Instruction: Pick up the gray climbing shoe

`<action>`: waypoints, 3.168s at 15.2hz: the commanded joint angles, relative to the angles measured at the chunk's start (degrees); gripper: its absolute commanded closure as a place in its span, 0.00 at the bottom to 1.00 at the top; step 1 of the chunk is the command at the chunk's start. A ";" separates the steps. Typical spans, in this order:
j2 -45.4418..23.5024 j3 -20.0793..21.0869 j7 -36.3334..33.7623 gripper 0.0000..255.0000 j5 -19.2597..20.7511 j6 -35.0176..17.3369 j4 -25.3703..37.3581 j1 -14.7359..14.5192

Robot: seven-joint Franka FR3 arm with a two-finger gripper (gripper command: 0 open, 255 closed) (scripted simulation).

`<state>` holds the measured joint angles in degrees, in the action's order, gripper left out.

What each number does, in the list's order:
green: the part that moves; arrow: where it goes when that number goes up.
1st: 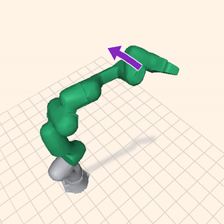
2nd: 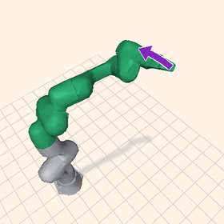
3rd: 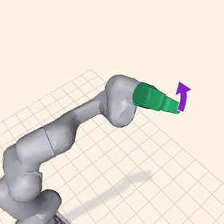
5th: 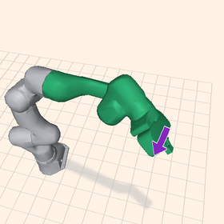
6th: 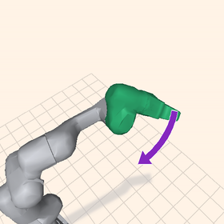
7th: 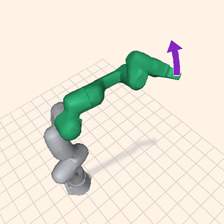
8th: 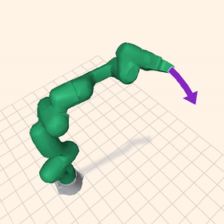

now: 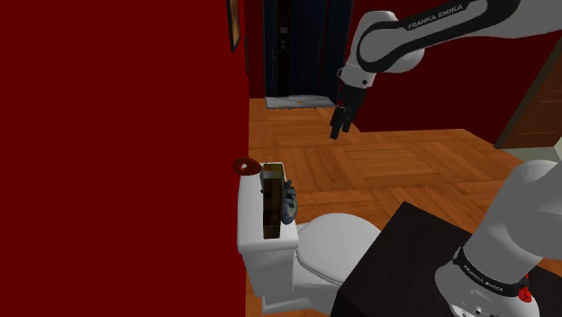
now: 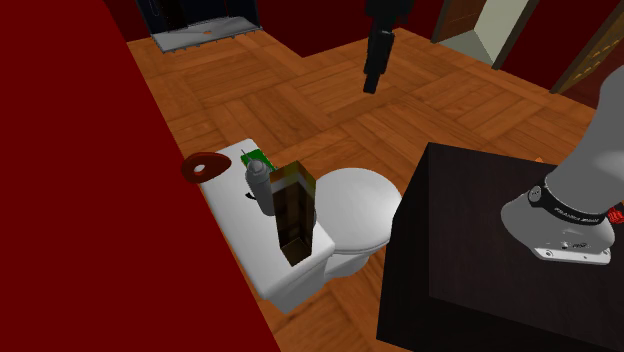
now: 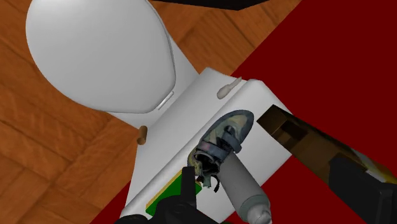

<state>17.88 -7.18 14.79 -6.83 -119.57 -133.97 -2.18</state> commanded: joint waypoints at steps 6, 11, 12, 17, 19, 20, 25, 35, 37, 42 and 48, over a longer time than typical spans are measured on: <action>-16.52 -0.85 4.95 0.00 -4.63 -6.97 6.81 -1.28; -27.99 -0.37 8.38 0.00 -8.18 -9.65 13.47 -1.22; -30.28 -0.17 8.98 0.00 -8.82 -9.99 15.01 -1.11; -41.77 1.14 11.34 0.00 -11.35 -10.80 23.70 -0.32; -46.40 1.73 11.96 0.00 -12.02 -10.72 27.69 0.04; -48.73 2.02 12.20 0.00 -12.29 -10.59 29.80 0.21; -53.47 2.68 12.95 0.00 -12.95 -11.81 32.84 0.61; -56.17 3.10 13.68 1.00 -13.55 -13.90 33.39 0.84; -56.17 3.10 13.68 1.00 -13.55 -13.91 33.38 0.84; -55.47 3.00 13.54 1.00 -13.43 -13.51 33.09 0.79; -52.16 2.47 12.53 1.00 -12.62 -10.62 32.75 0.49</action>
<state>-34.77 -4.63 27.55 -19.60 -130.77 -101.36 -1.61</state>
